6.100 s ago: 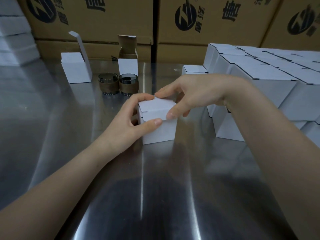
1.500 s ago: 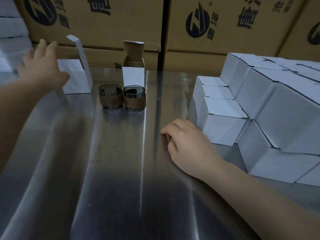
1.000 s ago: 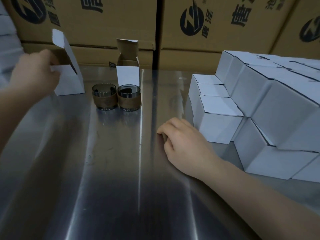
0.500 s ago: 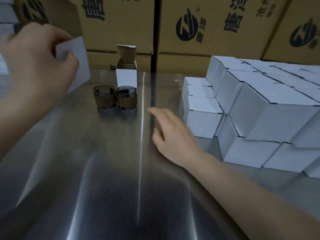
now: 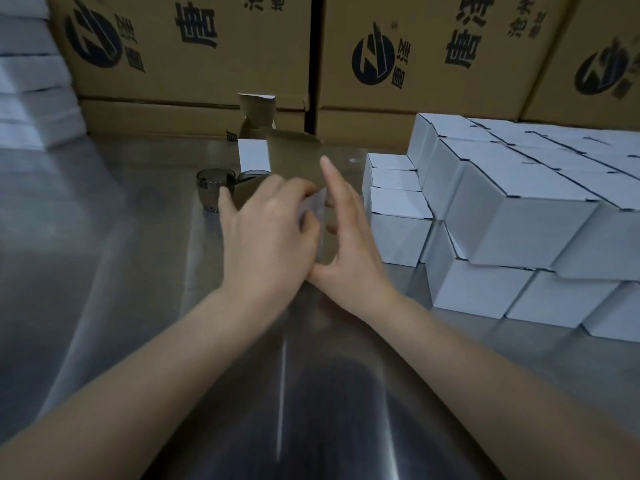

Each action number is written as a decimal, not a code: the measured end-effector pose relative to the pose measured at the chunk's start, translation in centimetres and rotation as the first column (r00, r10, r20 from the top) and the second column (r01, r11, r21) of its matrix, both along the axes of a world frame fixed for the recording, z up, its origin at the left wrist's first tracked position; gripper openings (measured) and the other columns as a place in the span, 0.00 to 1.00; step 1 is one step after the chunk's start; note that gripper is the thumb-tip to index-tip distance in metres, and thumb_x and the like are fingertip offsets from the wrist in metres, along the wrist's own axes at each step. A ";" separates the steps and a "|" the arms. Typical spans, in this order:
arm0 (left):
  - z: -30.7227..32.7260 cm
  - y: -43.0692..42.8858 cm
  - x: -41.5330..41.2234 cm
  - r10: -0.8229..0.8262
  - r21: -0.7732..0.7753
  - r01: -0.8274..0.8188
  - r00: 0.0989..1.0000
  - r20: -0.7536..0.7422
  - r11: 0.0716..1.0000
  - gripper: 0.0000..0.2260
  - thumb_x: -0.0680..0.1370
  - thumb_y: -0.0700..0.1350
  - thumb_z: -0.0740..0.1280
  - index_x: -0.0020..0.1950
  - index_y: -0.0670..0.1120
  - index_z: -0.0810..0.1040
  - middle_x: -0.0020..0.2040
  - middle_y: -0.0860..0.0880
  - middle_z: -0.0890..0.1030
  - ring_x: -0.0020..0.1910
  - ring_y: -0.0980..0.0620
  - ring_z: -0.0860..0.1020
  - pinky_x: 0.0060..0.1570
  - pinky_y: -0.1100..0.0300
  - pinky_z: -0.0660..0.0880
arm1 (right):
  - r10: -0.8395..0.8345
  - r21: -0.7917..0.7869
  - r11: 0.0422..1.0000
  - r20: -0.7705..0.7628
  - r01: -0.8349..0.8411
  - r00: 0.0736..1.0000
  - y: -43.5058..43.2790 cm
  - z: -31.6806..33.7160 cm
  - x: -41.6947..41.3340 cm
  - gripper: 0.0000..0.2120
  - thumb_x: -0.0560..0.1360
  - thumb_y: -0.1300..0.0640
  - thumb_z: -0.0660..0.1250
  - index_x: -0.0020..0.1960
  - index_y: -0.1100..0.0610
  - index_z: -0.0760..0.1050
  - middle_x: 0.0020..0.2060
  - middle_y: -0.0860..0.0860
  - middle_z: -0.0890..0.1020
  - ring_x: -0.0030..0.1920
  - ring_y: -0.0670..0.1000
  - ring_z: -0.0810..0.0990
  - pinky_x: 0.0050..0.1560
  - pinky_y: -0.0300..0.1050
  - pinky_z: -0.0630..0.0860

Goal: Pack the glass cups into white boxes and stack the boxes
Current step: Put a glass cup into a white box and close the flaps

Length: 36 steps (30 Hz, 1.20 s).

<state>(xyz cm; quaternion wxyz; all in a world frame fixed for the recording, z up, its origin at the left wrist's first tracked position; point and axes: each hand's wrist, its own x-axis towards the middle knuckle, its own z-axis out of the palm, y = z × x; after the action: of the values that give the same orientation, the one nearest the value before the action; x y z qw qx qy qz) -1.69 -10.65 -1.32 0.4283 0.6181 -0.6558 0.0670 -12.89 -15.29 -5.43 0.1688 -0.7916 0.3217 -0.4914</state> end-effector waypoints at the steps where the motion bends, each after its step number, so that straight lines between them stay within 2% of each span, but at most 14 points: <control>1: -0.3 0.0 -0.3 -0.007 0.003 0.007 1.000 -0.007 1.000 0.10 0.78 0.40 0.65 0.57 0.47 0.80 0.51 0.49 0.79 0.52 0.46 0.78 0.69 0.34 0.59 | 0.008 0.020 1.000 -0.007 -0.008 1.000 -0.1 0.0 -0.1 0.44 0.68 0.47 0.68 0.77 0.41 0.48 0.74 0.50 0.61 0.74 0.46 0.60 0.71 0.46 0.65; 4: -0.8 0.1 -0.7 -0.052 -0.019 0.052 0.999 -0.008 0.998 0.08 0.78 0.40 0.65 0.55 0.46 0.81 0.48 0.49 0.79 0.49 0.47 0.77 0.67 0.35 0.62 | 0.029 0.062 0.998 -0.017 -0.028 0.999 -0.3 -0.1 -0.2 0.40 0.68 0.50 0.69 0.75 0.40 0.55 0.70 0.50 0.65 0.71 0.45 0.64 0.67 0.30 0.63; 5: -1.0 0.0 -0.7 -0.063 -0.030 0.063 0.998 -0.006 0.998 0.08 0.79 0.41 0.65 0.56 0.46 0.81 0.48 0.49 0.80 0.50 0.47 0.78 0.67 0.36 0.63 | 0.031 0.072 0.997 -0.020 -0.030 0.999 -0.4 -0.2 -0.2 0.39 0.68 0.52 0.70 0.74 0.40 0.57 0.70 0.49 0.66 0.70 0.44 0.65 0.67 0.31 0.64; 7: -1.3 0.0 -0.2 -0.093 -0.073 0.093 0.996 -0.007 0.993 0.10 0.79 0.44 0.66 0.58 0.46 0.81 0.50 0.48 0.80 0.52 0.47 0.78 0.65 0.38 0.67 | 0.024 0.096 0.995 -0.009 -0.023 1.000 -0.6 -0.2 -0.3 0.37 0.68 0.53 0.73 0.73 0.44 0.60 0.69 0.48 0.67 0.70 0.45 0.66 0.69 0.39 0.67; 10: -1.6 -0.1 0.5 -0.175 -0.176 0.158 0.981 -0.085 0.972 0.12 0.78 0.44 0.62 0.57 0.42 0.80 0.50 0.47 0.79 0.51 0.46 0.77 0.55 0.50 0.73 | -0.008 0.145 0.989 -0.010 0.010 1.000 -0.9 -0.1 -0.7 0.35 0.68 0.53 0.76 0.70 0.49 0.63 0.68 0.47 0.68 0.68 0.47 0.68 0.67 0.51 0.71; 12: -1.7 -0.3 0.9 -0.176 -0.241 0.137 0.973 -0.149 0.961 0.11 0.78 0.41 0.61 0.55 0.41 0.79 0.49 0.49 0.76 0.50 0.48 0.76 0.50 0.57 0.72 | -0.035 0.155 0.987 -0.019 0.038 0.999 -1.0 -0.1 -1.0 0.33 0.69 0.51 0.75 0.69 0.48 0.62 0.65 0.43 0.68 0.67 0.46 0.68 0.66 0.48 0.72; 15: -2.0 -1.1 1.9 -0.138 -0.261 0.079 0.967 -0.216 0.962 0.10 0.77 0.40 0.60 0.53 0.41 0.78 0.48 0.51 0.74 0.50 0.48 0.75 0.48 0.58 0.72 | -0.078 0.175 0.981 -0.035 0.083 0.996 -1.2 -0.1 -1.1 0.32 0.68 0.47 0.71 0.67 0.44 0.60 0.61 0.39 0.66 0.64 0.44 0.68 0.60 0.35 0.69; 18: -2.1 -2.8 3.5 -0.035 -0.152 -0.006 0.963 -0.266 0.988 0.10 0.76 0.40 0.61 0.56 0.42 0.77 0.52 0.49 0.73 0.54 0.46 0.75 0.50 0.54 0.74 | -0.094 0.197 0.975 -0.039 0.100 0.995 -1.2 0.0 -1.0 0.31 0.68 0.46 0.70 0.67 0.43 0.59 0.62 0.40 0.65 0.65 0.44 0.67 0.59 0.34 0.66; 21: -2.1 -5.1 5.6 0.103 0.012 -0.104 0.957 -0.269 0.995 0.15 0.75 0.37 0.64 0.62 0.43 0.74 0.62 0.44 0.71 0.62 0.43 0.72 0.59 0.50 0.73 | -0.089 0.212 0.973 -0.029 0.094 0.996 -1.2 0.0 -1.1 0.32 0.70 0.48 0.70 0.69 0.46 0.59 0.63 0.45 0.67 0.65 0.47 0.68 0.63 0.42 0.70; 23: -1.7 -6.4 7.0 0.138 0.053 -0.128 0.945 -0.297 0.990 0.19 0.74 0.38 0.66 0.65 0.45 0.72 0.66 0.43 0.68 0.64 0.43 0.69 0.61 0.50 0.71 | -0.092 0.225 0.970 -0.029 0.096 0.995 -1.2 0.1 -1.1 0.32 0.70 0.49 0.70 0.70 0.46 0.58 0.65 0.46 0.68 0.66 0.48 0.68 0.66 0.48 0.71; 28: -1.2 -9.5 9.9 0.253 0.194 -0.209 0.937 -0.242 0.959 0.29 0.73 0.40 0.70 0.72 0.47 0.65 0.73 0.41 0.61 0.70 0.39 0.62 0.66 0.43 0.67 | -0.086 0.252 0.963 -0.042 0.094 0.995 -1.4 0.2 -1.1 0.33 0.71 0.49 0.70 0.71 0.43 0.56 0.68 0.42 0.64 0.69 0.45 0.65 0.68 0.47 0.69; 31: -1.5 -11.2 11.5 0.256 0.333 -0.164 0.933 -0.252 0.928 0.35 0.73 0.42 0.73 0.76 0.50 0.60 0.77 0.40 0.57 0.74 0.36 0.58 0.71 0.42 0.63 | -0.085 0.262 0.961 -0.033 0.091 0.996 -1.3 0.2 -1.1 0.33 0.70 0.47 0.68 0.70 0.42 0.56 0.68 0.42 0.65 0.69 0.45 0.65 0.68 0.50 0.70; 34: -2.3 -12.4 12.6 0.160 0.391 -0.026 0.936 -0.313 0.920 0.36 0.73 0.43 0.75 0.77 0.50 0.61 0.75 0.41 0.64 0.72 0.39 0.65 0.71 0.45 0.65 | -0.082 0.270 0.959 -0.041 0.090 0.996 -1.2 0.2 -1.0 0.34 0.69 0.46 0.68 0.70 0.40 0.55 0.68 0.40 0.64 0.69 0.45 0.65 0.69 0.49 0.70; 36: -3.0 -12.9 12.9 0.149 0.369 -0.024 0.938 -0.314 0.929 0.32 0.73 0.42 0.75 0.74 0.48 0.66 0.72 0.42 0.70 0.69 0.40 0.70 0.67 0.48 0.68 | -0.069 0.273 0.959 -0.043 0.078 0.997 -1.2 0.3 -1.0 0.33 0.69 0.47 0.68 0.69 0.39 0.55 0.67 0.40 0.64 0.69 0.46 0.65 0.69 0.49 0.69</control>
<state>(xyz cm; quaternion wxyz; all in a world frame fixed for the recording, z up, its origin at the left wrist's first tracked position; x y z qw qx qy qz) 11.22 -23.55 -4.34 0.4103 0.7167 -0.5458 -0.1417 -13.93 -16.52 -5.16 0.2532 -0.7560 0.4189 -0.4346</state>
